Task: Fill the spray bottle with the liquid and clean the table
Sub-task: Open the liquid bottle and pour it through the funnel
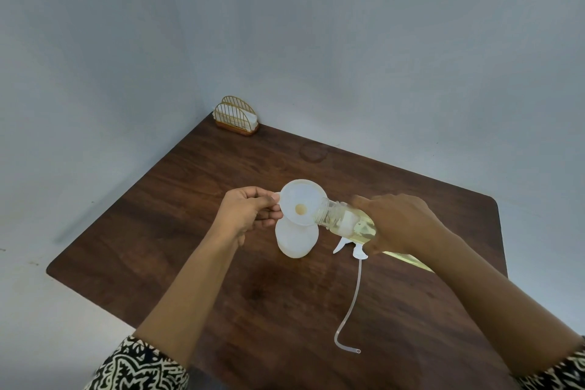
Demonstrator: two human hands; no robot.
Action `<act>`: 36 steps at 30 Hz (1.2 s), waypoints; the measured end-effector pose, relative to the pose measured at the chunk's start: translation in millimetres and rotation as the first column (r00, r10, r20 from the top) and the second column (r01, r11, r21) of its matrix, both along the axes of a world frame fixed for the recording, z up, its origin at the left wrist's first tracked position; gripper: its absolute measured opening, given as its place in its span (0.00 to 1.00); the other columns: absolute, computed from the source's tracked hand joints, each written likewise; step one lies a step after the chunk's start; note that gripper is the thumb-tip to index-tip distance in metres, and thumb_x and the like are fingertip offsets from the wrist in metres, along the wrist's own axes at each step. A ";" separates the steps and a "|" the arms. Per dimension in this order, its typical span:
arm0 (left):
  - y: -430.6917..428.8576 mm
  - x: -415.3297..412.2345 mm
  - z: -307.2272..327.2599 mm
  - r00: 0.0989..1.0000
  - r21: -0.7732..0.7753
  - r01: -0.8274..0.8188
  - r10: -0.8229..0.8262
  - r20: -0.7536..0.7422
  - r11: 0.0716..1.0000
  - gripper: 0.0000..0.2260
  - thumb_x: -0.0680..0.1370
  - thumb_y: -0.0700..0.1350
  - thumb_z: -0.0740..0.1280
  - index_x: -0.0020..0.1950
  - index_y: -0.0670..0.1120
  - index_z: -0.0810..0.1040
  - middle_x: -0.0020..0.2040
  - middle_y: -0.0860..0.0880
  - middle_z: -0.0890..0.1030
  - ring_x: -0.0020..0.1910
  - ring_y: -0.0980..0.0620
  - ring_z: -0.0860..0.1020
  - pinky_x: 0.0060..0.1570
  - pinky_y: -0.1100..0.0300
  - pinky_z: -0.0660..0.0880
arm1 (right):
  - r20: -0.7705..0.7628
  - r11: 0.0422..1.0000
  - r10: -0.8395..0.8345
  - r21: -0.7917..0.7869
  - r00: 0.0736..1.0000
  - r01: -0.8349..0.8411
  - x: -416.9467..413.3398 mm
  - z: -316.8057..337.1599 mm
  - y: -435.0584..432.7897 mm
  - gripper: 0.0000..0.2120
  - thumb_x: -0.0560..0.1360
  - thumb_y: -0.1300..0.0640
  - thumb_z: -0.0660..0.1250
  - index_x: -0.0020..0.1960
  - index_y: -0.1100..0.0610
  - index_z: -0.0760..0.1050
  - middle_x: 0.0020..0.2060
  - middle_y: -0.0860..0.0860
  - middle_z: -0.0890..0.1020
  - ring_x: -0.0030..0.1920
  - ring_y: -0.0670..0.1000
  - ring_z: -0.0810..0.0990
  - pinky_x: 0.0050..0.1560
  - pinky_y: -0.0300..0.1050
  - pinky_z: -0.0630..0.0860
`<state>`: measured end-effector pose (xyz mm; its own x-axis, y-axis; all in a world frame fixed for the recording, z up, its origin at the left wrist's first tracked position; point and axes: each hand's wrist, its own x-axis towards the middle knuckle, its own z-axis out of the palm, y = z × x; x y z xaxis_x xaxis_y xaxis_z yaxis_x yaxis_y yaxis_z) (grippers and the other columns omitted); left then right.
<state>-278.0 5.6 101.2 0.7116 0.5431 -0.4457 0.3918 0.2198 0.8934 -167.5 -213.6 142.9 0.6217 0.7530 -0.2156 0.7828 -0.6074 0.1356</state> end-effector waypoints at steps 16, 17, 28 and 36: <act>0.3 -0.5 0.8 1.000 0.002 0.002 -0.002 -0.002 1.000 0.02 0.75 0.39 0.71 0.46 0.42 0.83 0.38 0.45 0.85 0.35 0.53 0.84 0.35 0.61 0.80 | 0.006 1.000 0.019 0.011 1.000 -0.019 0.8 0.6 1.1 0.30 0.64 0.40 0.72 0.62 0.44 0.64 0.43 0.44 0.78 0.40 0.49 0.74 0.30 0.39 0.59; 0.6 -0.6 0.6 1.000 0.000 0.003 -0.003 -0.002 1.000 0.02 0.75 0.40 0.71 0.46 0.42 0.83 0.38 0.45 0.85 0.35 0.53 0.84 0.34 0.61 0.80 | 0.006 1.000 0.019 0.009 1.000 -0.019 0.8 0.7 1.3 0.30 0.64 0.41 0.72 0.63 0.44 0.64 0.44 0.44 0.79 0.40 0.49 0.74 0.30 0.39 0.59; 1.6 -1.6 0.2 1.000 -0.007 0.005 -0.005 -0.004 1.000 0.03 0.75 0.40 0.71 0.46 0.42 0.83 0.39 0.44 0.85 0.35 0.52 0.84 0.33 0.62 0.79 | 0.012 1.000 0.015 0.006 1.000 -0.016 -0.4 1.4 2.7 0.30 0.64 0.41 0.72 0.62 0.43 0.65 0.44 0.44 0.80 0.40 0.49 0.73 0.29 0.38 0.58; 1.8 -2.3 -0.6 1.000 -0.012 0.006 -0.006 0.000 1.000 0.02 0.75 0.40 0.71 0.46 0.42 0.83 0.38 0.45 0.85 0.35 0.53 0.84 0.33 0.62 0.79 | 0.011 1.000 0.011 -0.006 1.000 -0.011 -1.0 1.4 3.7 0.31 0.63 0.41 0.73 0.62 0.44 0.65 0.42 0.44 0.79 0.40 0.49 0.74 0.31 0.39 0.60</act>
